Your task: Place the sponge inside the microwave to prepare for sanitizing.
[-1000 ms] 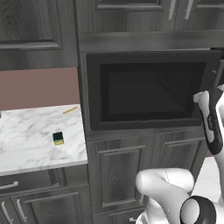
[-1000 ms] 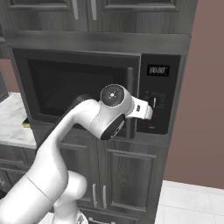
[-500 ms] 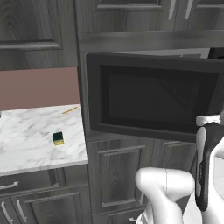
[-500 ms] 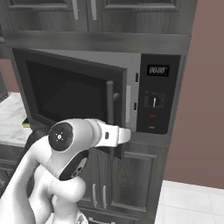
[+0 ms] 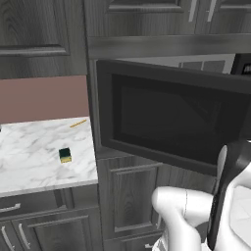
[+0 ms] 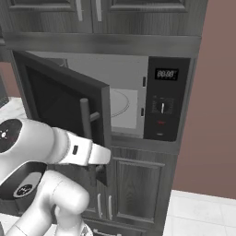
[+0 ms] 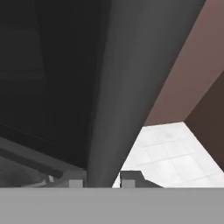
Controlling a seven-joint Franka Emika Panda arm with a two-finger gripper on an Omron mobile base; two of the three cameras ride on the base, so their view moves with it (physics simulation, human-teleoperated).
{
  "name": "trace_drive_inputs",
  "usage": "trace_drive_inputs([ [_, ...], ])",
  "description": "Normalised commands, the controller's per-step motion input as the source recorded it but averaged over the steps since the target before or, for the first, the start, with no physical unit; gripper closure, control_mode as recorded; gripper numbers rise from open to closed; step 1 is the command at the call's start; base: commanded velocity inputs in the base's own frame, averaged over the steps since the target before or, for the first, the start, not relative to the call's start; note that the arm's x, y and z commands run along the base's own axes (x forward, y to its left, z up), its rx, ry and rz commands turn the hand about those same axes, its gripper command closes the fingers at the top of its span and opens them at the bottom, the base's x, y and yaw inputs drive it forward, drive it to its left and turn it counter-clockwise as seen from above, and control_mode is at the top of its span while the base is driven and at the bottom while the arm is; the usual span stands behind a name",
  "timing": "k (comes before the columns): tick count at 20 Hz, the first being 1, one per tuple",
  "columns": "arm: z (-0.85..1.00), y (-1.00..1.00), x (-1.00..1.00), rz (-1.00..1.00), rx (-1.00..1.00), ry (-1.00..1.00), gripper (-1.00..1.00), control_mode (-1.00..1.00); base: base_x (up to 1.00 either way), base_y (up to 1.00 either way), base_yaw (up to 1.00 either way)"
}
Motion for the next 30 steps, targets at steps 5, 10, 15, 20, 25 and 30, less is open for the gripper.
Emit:
trace_drive_inputs([
  [5,-0.83,0.95,-1.00,-0.18,-0.10,-0.29,1.00,-1.00,0.00,0.00,0.00],
  [10,-1.00,1.00,-1.00,-0.26,-0.14,-0.22,1.00,-1.00,0.00,0.00,0.00],
  [15,-0.76,0.86,-0.82,-0.24,-0.13,-0.13,1.00,-1.00,0.00,0.00,0.00],
  [20,0.00,0.09,-0.23,-0.06,0.00,0.00,-1.00,-1.00,0.00,0.00,0.00],
  [25,0.00,-0.06,-0.14,0.00,0.01,0.00,-1.00,-1.00,0.00,0.00,0.00],
  [30,0.32,-0.66,-0.06,0.10,0.20,0.01,-1.00,-1.00,0.00,0.00,0.00],
])
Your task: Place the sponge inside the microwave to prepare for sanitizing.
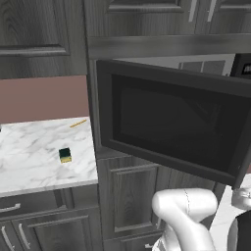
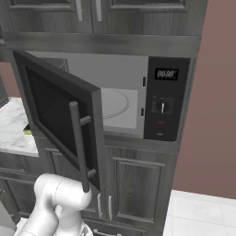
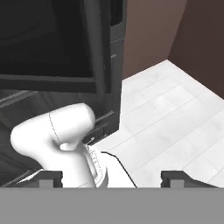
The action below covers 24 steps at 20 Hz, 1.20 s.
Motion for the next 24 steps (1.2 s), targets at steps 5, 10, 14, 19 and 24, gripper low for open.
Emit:
trace_drive_inputs([
  [5,0.29,-0.87,-0.05,0.09,0.48,-0.03,-1.00,-1.00,0.00,0.00,0.00],
  [10,0.00,-1.00,0.00,0.08,0.67,-0.07,-1.00,-1.00,0.00,0.00,0.00],
  [14,-0.14,-1.00,0.12,0.01,0.66,-0.02,-1.00,-1.00,0.00,0.00,0.00],
  [19,-0.16,-0.70,0.58,0.08,0.56,0.00,-1.00,-1.00,0.00,0.00,0.00],
  [24,-0.15,-0.12,1.00,0.27,0.29,0.00,-1.00,-1.00,0.00,0.00,0.00],
])
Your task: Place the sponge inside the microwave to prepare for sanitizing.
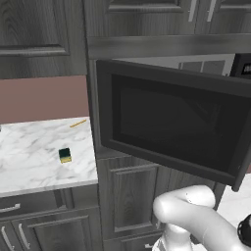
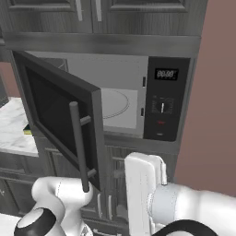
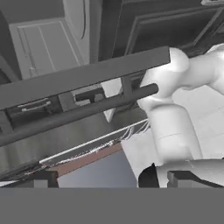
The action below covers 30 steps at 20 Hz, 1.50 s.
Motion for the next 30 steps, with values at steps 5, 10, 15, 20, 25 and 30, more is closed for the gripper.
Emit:
trace_drive_inputs([
  [5,-0.20,-0.17,1.00,0.30,0.30,-0.01,-1.00,-1.00,0.00,0.00,0.00],
  [10,-0.28,-0.23,0.99,0.26,0.23,-0.08,-1.00,-1.00,0.00,0.00,0.00],
  [15,-0.06,-0.06,0.64,0.22,0.08,-0.03,-1.00,-1.00,0.00,0.00,0.00],
  [20,0.00,0.01,0.41,0.08,0.00,0.00,-1.00,-1.00,0.00,0.00,0.00],
  [25,0.00,0.32,0.03,0.00,0.00,0.00,-1.00,-1.00,0.00,0.00,0.00],
  [30,0.00,0.58,0.00,0.00,0.00,0.00,-1.00,-1.00,0.00,0.00,0.00],
])
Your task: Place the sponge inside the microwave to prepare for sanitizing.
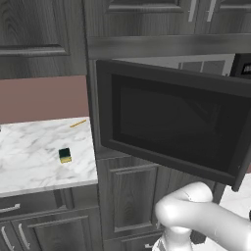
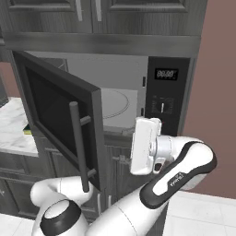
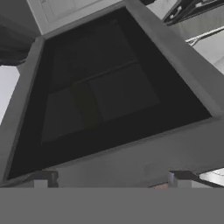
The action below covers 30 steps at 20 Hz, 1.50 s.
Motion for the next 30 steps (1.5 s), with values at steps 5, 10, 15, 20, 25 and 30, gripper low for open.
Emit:
trace_drive_inputs([
  [5,0.00,0.63,0.00,0.00,0.00,0.00,-1.00,-1.00,0.00,0.00,0.00],
  [10,0.10,0.47,0.00,-0.01,0.00,0.00,-1.00,-1.00,0.00,0.00,0.00],
  [15,0.06,0.45,-0.41,0.00,0.00,0.00,-1.00,-1.00,0.00,0.00,0.00],
  [20,0.00,0.68,-0.92,0.00,0.00,-0.02,-1.00,-1.00,0.00,0.00,0.00],
  [25,0.01,0.85,-1.00,-0.02,-0.01,-0.02,-1.00,-1.00,0.00,0.00,0.00],
  [30,0.00,1.00,-1.00,-0.21,0.00,-0.04,-1.00,-1.00,0.00,0.00,0.00],
])
